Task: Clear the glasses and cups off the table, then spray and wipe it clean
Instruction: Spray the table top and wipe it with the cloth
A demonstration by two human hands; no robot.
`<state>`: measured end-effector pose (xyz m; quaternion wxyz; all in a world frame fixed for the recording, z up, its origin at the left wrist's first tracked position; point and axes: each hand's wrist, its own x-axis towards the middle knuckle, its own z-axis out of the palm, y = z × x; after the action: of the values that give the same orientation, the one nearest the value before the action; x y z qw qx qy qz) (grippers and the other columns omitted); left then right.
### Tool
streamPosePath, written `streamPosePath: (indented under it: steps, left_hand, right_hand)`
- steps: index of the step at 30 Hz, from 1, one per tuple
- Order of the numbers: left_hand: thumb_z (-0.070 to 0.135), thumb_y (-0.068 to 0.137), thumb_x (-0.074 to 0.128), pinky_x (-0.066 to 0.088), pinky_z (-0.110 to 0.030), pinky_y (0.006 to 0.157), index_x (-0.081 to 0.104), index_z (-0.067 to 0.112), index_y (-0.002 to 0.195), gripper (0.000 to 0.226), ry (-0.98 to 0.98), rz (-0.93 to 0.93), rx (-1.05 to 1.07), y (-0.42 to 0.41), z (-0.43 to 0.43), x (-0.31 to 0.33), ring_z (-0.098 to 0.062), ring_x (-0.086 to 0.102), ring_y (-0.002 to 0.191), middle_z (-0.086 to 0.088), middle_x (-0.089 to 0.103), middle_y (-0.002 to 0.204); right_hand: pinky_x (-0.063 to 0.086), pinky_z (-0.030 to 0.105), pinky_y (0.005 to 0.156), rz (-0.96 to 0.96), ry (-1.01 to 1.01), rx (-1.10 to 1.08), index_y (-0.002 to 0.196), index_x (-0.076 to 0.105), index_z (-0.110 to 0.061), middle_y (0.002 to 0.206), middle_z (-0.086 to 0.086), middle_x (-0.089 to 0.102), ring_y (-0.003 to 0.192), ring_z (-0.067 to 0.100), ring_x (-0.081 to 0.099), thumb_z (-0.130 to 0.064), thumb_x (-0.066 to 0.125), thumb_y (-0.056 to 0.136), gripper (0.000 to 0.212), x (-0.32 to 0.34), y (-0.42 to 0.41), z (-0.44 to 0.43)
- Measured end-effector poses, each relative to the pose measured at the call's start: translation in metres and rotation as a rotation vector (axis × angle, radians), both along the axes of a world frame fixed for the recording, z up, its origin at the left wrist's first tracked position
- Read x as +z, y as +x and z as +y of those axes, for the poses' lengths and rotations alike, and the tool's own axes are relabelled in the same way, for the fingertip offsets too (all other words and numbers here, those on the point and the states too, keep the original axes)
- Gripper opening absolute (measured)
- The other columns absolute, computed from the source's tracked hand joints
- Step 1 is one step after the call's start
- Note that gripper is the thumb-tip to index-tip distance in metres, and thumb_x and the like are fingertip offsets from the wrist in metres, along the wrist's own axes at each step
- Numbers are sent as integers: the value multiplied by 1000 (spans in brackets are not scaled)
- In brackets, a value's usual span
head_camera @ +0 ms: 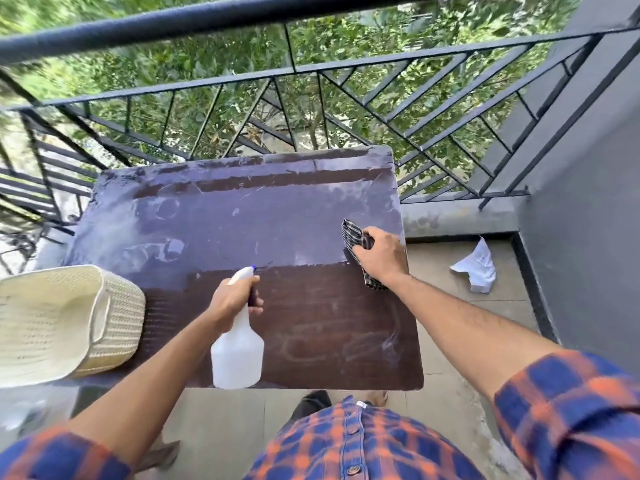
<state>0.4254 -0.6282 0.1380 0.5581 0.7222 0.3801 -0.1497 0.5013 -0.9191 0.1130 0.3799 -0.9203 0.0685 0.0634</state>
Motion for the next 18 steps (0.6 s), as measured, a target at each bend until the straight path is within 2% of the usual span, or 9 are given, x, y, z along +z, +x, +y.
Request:
streamPosePath:
  steps: [2,6,8,11,13,15,18]
  left_hand:
    - [12,98,57,58,-42,57,61,6,84,16,-5,-10,44,-6,12,0,-25,59,58,-11,52,67]
    - [15,96,58,60,-46,62,56,7,76,21,10,-21,133,-19,33,1,-22,51,41,-9,48,57]
    - [17,96,58,61,-49,65,56,7,75,23,3,-27,150,-21,38,4,-23,54,42,-10,49,57]
    - [16,100,55,61,-47,57,61,11,92,11,-39,-34,142,-25,41,6,-26,59,56,-10,52,67]
    - [16,99,56,62,-48,59,61,14,99,5,-52,-44,160,-27,43,5,-23,54,54,-8,49,68]
    - [18,96,58,61,-47,64,59,12,87,10,-20,-52,190,-29,45,6,-20,47,48,-6,45,65]
    - [21,94,61,60,-45,66,60,7,75,24,-15,-75,199,-29,43,8,-25,57,53,-9,53,60]
  right_hand:
    - [44,28,71,9,3,42,110,69,-29,101,0,74,96,26,66,-35,67,83,29,-1,1,9]
    - [47,30,73,21,-11,87,111,69,-30,101,1,74,95,28,66,-36,67,82,30,-3,0,23]
    - [46,30,72,21,-17,118,111,69,-29,101,2,74,95,29,66,-34,67,83,29,-2,-1,29]
    - [46,30,71,30,-24,156,110,69,-29,101,2,74,95,29,65,-33,67,83,27,-3,-3,38]
    - [51,32,75,36,-8,172,108,68,-30,100,0,74,95,29,66,-36,66,80,28,-5,-4,43]
    - [53,33,76,46,6,184,108,68,-31,99,-1,74,95,28,66,-36,65,79,30,-5,-5,49]
    - [50,31,76,36,14,198,109,69,-30,101,-1,74,96,27,66,-34,67,80,29,-5,-6,57]
